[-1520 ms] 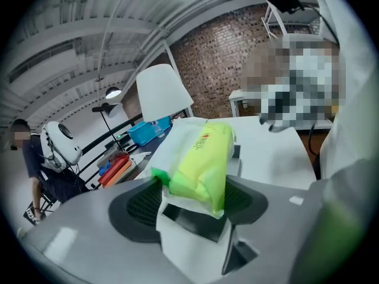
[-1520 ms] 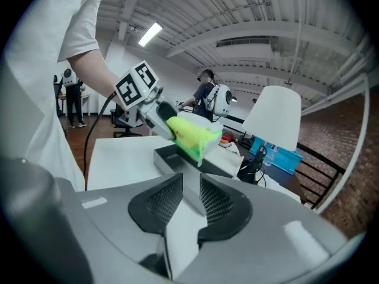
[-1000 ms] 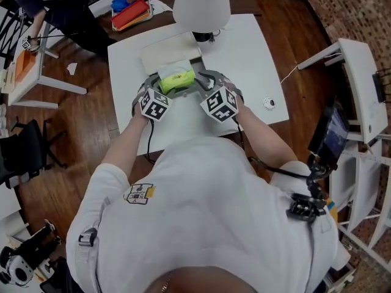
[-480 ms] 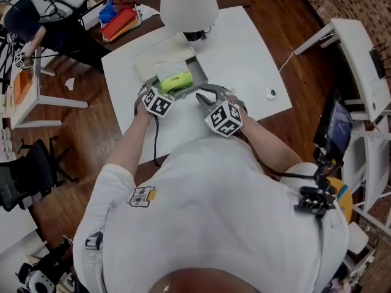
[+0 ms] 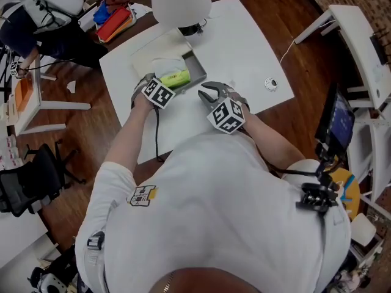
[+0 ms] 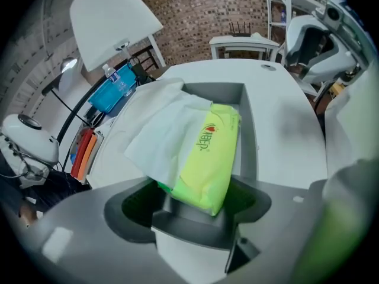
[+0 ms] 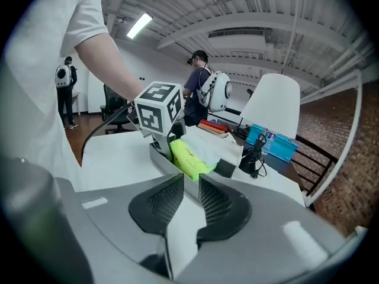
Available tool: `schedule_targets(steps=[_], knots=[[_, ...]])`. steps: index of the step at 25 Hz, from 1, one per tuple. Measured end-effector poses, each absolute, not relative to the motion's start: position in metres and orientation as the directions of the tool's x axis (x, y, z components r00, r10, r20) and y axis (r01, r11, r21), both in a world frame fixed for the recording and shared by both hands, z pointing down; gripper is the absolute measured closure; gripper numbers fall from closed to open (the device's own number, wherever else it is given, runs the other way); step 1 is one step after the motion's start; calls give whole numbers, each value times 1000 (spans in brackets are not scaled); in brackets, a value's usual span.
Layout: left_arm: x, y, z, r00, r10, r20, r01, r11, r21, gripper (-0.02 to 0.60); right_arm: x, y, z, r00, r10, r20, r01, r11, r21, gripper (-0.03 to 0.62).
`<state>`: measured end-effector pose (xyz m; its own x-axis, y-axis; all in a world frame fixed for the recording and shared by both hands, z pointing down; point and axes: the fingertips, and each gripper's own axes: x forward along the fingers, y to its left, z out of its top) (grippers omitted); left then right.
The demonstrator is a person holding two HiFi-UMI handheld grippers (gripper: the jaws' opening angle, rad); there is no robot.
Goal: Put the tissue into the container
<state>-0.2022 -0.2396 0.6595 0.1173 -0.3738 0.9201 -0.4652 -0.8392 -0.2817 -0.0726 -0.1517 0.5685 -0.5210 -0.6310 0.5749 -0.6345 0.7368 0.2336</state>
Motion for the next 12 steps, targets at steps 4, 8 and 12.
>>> schedule_targets(steps=[4,8,12], knots=[[-203,-238,654,125,-340,932,-451,-856,-252,211,-71,-153,571,-518,-631,577,-639,734,229,517],[-205,-234,650,110,-304,946,-405,-883,-236,198,-72,-154,572,-517,-631,578,-640,734,227,519],[-213,-232,649,8,-308,951,-263,-919,-295,169,-77,-155,575,-523,-622,583,-623,745,236,521]])
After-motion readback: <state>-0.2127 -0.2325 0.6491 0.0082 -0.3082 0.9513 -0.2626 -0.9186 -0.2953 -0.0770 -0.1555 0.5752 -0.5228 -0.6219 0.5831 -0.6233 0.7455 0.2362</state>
